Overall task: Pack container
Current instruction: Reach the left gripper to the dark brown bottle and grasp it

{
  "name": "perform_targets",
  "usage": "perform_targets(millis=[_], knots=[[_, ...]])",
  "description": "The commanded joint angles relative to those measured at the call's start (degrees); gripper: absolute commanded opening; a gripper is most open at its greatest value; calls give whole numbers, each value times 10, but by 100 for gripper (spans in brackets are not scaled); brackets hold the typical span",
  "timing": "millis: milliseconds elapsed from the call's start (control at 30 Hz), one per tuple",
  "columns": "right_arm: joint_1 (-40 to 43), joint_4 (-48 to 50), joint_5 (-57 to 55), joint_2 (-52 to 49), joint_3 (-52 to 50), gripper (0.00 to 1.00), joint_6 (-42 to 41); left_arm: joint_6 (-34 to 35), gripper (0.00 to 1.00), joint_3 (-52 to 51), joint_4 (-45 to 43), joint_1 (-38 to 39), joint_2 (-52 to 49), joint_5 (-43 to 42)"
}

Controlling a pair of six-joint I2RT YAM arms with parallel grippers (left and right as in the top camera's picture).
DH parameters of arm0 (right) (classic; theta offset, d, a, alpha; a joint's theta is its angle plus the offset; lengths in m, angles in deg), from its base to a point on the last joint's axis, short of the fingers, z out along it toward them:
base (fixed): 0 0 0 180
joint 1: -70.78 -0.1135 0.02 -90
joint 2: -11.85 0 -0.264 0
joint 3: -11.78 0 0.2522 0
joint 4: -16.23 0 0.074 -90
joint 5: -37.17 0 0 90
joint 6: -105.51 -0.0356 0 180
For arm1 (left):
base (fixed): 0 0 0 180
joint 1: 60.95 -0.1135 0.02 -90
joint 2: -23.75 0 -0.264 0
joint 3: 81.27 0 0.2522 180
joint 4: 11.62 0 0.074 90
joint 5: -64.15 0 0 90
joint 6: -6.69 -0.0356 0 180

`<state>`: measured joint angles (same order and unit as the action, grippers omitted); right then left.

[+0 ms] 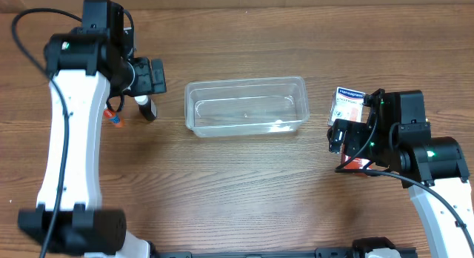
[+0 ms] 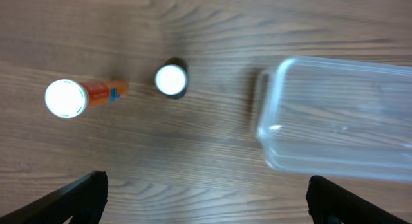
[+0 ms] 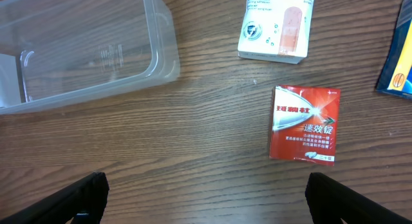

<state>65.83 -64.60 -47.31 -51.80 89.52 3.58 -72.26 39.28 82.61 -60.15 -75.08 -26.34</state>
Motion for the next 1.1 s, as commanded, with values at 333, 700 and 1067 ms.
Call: perform_targets(millis=[333, 700, 1067], knots=[[2, 2, -5, 1, 17, 100, 3, 7, 100, 17, -31, -32, -172, 11], [2, 1, -5, 1, 17, 100, 3, 5, 88, 17, -59, -32, -237, 11], [2, 1, -5, 1, 17, 100, 3, 5, 46, 12, -51, -32, -254, 55]])
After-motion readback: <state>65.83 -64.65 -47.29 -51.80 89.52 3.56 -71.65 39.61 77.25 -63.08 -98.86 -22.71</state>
